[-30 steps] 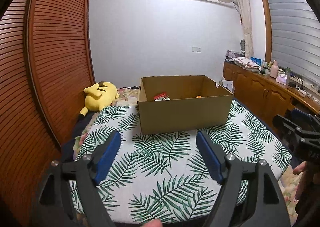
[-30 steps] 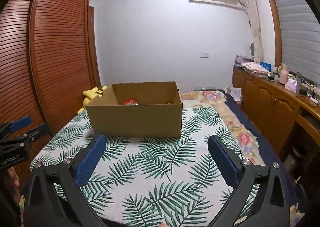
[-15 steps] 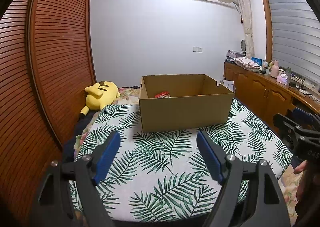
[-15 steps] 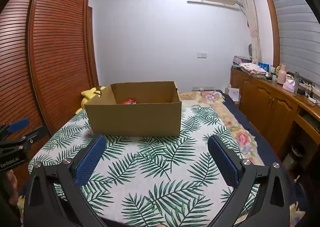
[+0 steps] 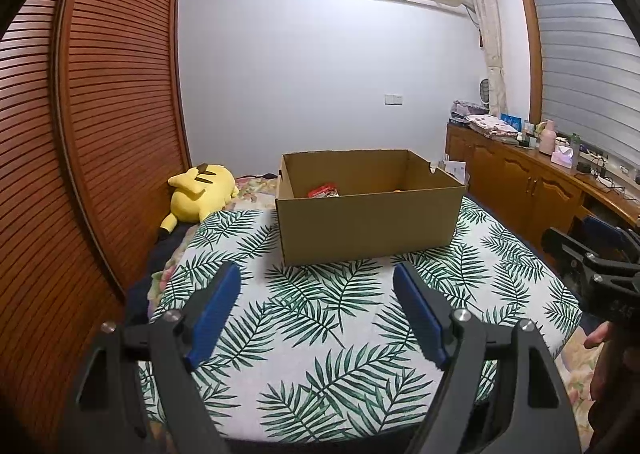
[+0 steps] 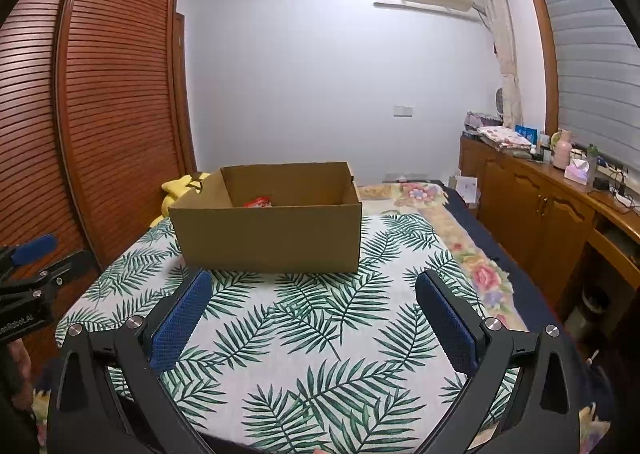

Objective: Organize snacks

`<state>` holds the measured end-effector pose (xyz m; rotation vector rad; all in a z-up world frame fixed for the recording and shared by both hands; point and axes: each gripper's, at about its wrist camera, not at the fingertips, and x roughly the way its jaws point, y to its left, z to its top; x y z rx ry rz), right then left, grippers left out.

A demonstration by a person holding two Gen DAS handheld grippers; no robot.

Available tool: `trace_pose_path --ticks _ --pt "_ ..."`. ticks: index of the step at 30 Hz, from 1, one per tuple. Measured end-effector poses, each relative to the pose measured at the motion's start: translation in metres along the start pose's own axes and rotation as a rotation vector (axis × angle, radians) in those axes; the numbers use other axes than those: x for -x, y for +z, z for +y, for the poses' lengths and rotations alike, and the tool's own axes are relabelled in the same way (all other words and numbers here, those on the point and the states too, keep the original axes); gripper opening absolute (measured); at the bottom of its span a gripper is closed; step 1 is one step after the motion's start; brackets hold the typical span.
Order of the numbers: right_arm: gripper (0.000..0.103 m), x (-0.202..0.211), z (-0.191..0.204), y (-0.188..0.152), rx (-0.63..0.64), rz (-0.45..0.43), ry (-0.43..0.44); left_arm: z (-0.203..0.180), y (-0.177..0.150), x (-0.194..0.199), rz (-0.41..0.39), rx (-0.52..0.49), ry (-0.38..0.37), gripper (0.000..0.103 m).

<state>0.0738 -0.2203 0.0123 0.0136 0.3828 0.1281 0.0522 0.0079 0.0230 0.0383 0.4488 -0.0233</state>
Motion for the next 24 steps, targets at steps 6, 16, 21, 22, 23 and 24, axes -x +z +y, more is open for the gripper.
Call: trace_pose_path --ticks 6,16,21,22,23,24 --pt "0.103 0.0 -0.0003 0.0002 0.0 0.0 -0.001 -0.0015 0.0018 0.0023 -0.002 -0.004 -0.001 0.08" --pt "0.103 0.0015 -0.0011 -0.0002 0.0 -0.002 -0.004 -0.0022 0.0021 0.0024 -0.003 -0.001 0.0 0.08" --pt "0.103 0.0014 -0.0014 0.0005 0.0 -0.002 -0.004 -0.0014 0.0023 0.0027 -0.001 0.003 -0.001 0.08" --pt "0.103 0.0017 -0.0012 0.0004 0.001 -0.002 -0.005 -0.0011 0.0019 0.0024 0.0 0.004 -0.002 0.08" --pt "0.103 0.0016 -0.0014 0.0004 0.001 -0.002 -0.005 -0.0009 0.0016 0.0022 0.0 0.004 -0.002 0.08" --pt "0.103 0.0014 -0.0014 0.0005 0.0 -0.002 -0.004 0.0001 0.0013 0.0023 0.0 0.004 -0.001 0.08"
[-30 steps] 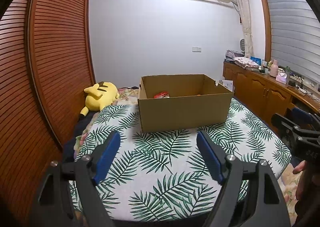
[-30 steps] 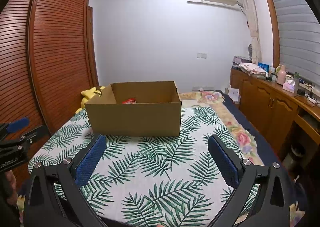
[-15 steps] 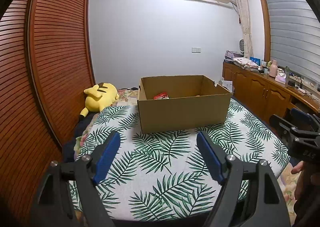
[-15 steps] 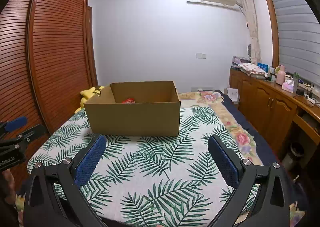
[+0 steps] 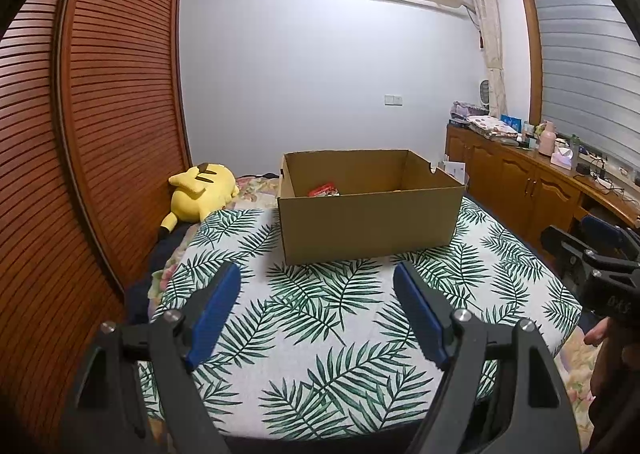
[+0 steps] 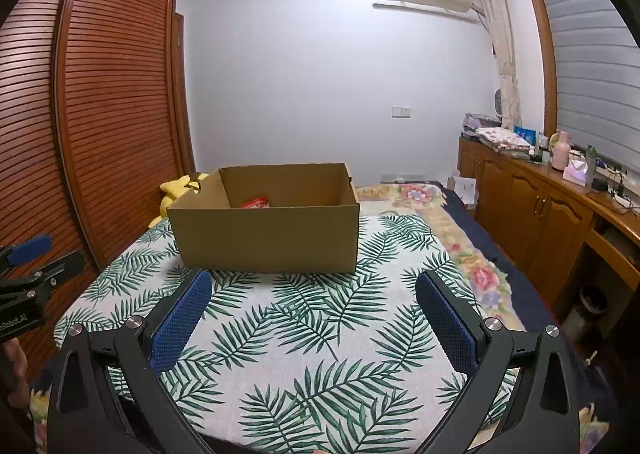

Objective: Organize snacks

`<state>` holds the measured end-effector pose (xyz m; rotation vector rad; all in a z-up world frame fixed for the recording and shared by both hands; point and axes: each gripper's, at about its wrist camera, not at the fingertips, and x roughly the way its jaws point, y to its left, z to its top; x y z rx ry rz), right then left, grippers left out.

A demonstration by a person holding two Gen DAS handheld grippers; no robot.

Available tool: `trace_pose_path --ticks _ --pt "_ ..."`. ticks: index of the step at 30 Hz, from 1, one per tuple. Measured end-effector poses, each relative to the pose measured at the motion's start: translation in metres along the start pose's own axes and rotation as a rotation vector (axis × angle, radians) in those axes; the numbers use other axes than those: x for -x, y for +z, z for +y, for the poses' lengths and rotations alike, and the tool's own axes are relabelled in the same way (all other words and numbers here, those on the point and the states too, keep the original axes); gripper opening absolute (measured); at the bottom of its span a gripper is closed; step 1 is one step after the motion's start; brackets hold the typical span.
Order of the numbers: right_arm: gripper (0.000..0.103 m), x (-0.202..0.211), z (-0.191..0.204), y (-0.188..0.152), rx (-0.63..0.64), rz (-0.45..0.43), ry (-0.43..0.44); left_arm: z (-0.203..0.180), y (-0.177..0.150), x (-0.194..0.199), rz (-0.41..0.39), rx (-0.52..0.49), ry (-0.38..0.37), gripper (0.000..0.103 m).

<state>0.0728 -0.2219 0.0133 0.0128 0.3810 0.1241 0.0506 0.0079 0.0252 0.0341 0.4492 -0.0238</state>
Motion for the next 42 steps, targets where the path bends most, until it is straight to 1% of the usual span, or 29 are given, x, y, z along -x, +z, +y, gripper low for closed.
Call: trace_pose_path --ticks 11,42 --pt "0.103 -0.0006 0.001 0.0009 0.003 0.001 0.0 0.0046 -0.0008 0.0007 -0.004 0.003 -0.003 0.08" --pt "0.103 -0.0014 0.0026 0.0035 0.004 -0.001 0.0 0.003 0.0008 0.007 -0.013 0.001 -0.012 0.08"
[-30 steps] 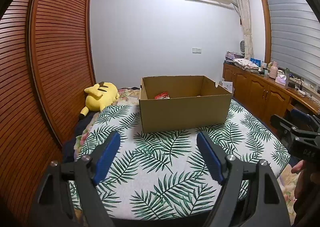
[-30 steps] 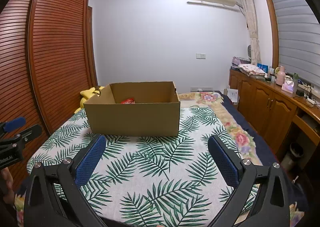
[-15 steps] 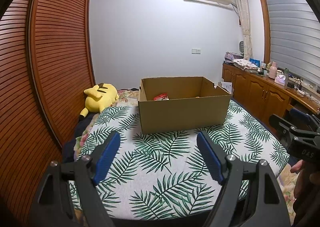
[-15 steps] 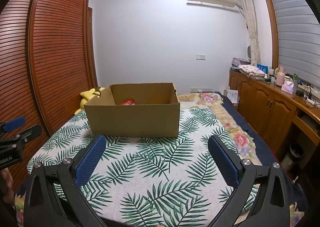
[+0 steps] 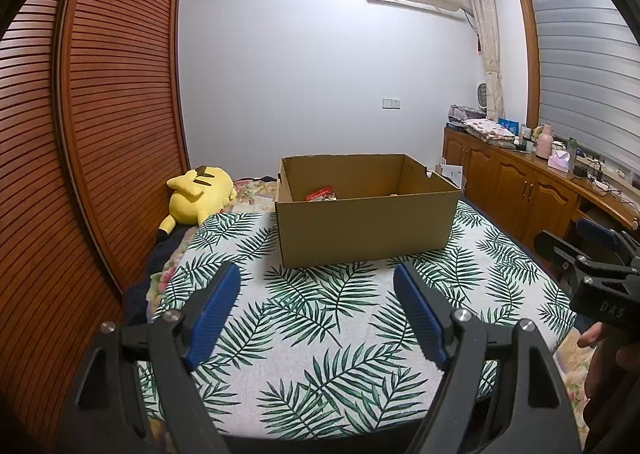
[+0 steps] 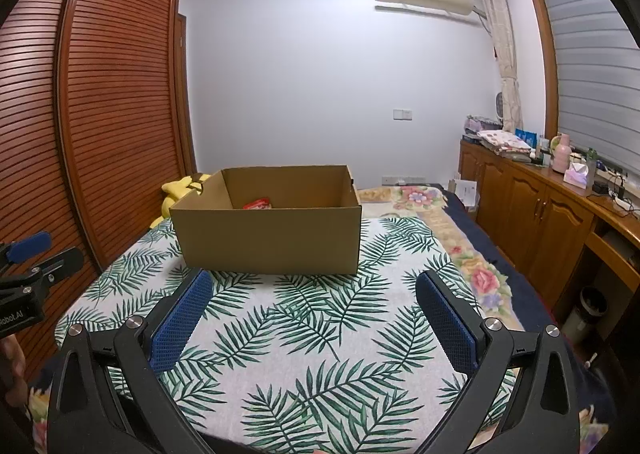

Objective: Organize snacks

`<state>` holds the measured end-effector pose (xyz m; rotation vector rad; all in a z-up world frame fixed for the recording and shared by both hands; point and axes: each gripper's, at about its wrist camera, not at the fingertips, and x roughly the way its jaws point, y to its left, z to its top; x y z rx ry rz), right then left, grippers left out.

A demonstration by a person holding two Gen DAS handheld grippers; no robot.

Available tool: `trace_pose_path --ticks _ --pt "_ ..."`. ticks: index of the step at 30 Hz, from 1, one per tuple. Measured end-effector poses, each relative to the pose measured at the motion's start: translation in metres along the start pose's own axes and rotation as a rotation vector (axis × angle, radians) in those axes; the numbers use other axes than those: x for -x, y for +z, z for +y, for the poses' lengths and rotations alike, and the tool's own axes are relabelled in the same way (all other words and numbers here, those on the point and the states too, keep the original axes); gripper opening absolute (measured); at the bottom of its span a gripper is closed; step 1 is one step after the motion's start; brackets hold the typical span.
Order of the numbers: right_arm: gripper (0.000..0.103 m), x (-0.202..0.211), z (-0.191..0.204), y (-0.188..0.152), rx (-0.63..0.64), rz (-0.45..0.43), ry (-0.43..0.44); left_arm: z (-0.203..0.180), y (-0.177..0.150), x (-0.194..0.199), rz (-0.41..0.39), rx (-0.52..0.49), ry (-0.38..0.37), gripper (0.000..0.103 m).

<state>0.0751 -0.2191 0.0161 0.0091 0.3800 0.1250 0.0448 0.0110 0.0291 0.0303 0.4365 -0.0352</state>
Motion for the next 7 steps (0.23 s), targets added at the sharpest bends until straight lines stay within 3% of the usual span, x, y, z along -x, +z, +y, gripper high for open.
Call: trace_pose_path --ticks 7 --pt "0.103 0.0004 0.0 -0.0008 0.0 -0.002 -0.001 0.0005 -0.0001 0.0 0.0 0.001 -0.002 0.08"
